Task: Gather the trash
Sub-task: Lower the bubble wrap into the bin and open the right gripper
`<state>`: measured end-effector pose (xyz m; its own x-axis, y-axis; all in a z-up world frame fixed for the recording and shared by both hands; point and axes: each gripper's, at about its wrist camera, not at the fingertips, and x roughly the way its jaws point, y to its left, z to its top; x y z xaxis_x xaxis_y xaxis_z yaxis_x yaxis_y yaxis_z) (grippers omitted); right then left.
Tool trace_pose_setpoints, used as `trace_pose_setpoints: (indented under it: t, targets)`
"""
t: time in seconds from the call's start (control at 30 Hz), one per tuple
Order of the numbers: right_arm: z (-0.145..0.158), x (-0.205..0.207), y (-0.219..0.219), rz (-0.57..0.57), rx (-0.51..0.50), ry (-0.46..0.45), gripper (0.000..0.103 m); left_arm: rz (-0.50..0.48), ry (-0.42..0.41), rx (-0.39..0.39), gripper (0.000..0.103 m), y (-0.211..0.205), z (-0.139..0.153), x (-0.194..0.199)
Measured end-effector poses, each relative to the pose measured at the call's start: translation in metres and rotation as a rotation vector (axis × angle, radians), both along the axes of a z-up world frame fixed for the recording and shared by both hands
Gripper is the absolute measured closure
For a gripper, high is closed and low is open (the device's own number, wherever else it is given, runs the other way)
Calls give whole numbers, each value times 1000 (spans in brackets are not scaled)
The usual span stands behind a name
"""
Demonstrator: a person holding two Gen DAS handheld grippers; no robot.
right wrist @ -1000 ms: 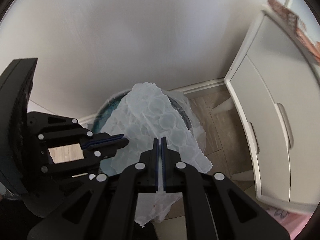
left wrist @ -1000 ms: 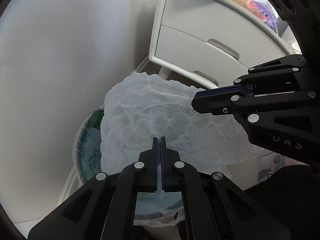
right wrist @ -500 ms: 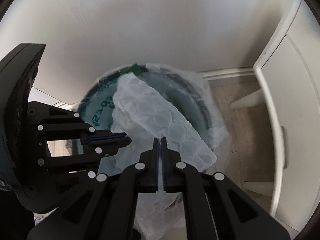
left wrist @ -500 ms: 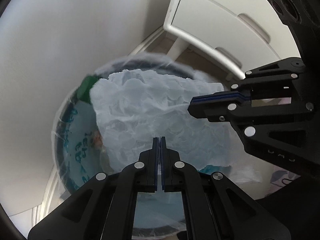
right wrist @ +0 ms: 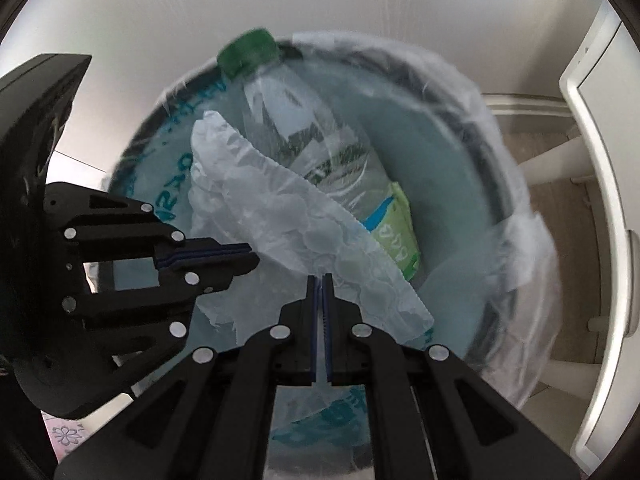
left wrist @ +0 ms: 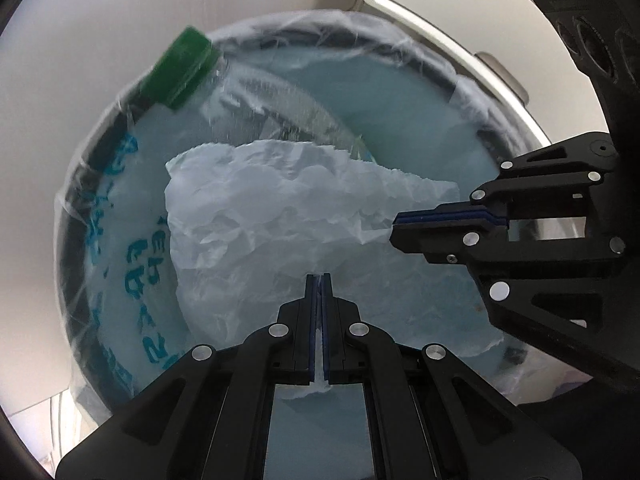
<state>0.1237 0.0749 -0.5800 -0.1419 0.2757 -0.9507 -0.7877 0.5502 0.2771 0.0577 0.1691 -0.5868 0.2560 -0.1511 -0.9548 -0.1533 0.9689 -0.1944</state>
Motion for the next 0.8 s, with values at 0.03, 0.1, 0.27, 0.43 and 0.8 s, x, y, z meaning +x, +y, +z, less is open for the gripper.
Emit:
trace_pose_setpoints:
  t: [0.03, 0.1, 0.27, 0.43, 0.8]
  targets:
    - [-2, 0, -1, 1, -3, 2, 98, -1, 4, -3, 102, 0, -1, -1]
    - [-5, -2, -1, 8, -9, 2, 98, 2, 14, -4, 102, 0, -5, -1]
    - [-14, -1, 1, 19, -21, -8, 98, 31, 33, -14, 102, 2, -10, -6]
    - [-11, -2, 8, 2, -20, -39, 98, 21, 26, -2, 97, -4, -6, -1]
    - [19, -13, 5, -26, 53, -68, 38, 0, -13, 46, 30, -12, 14, -14]
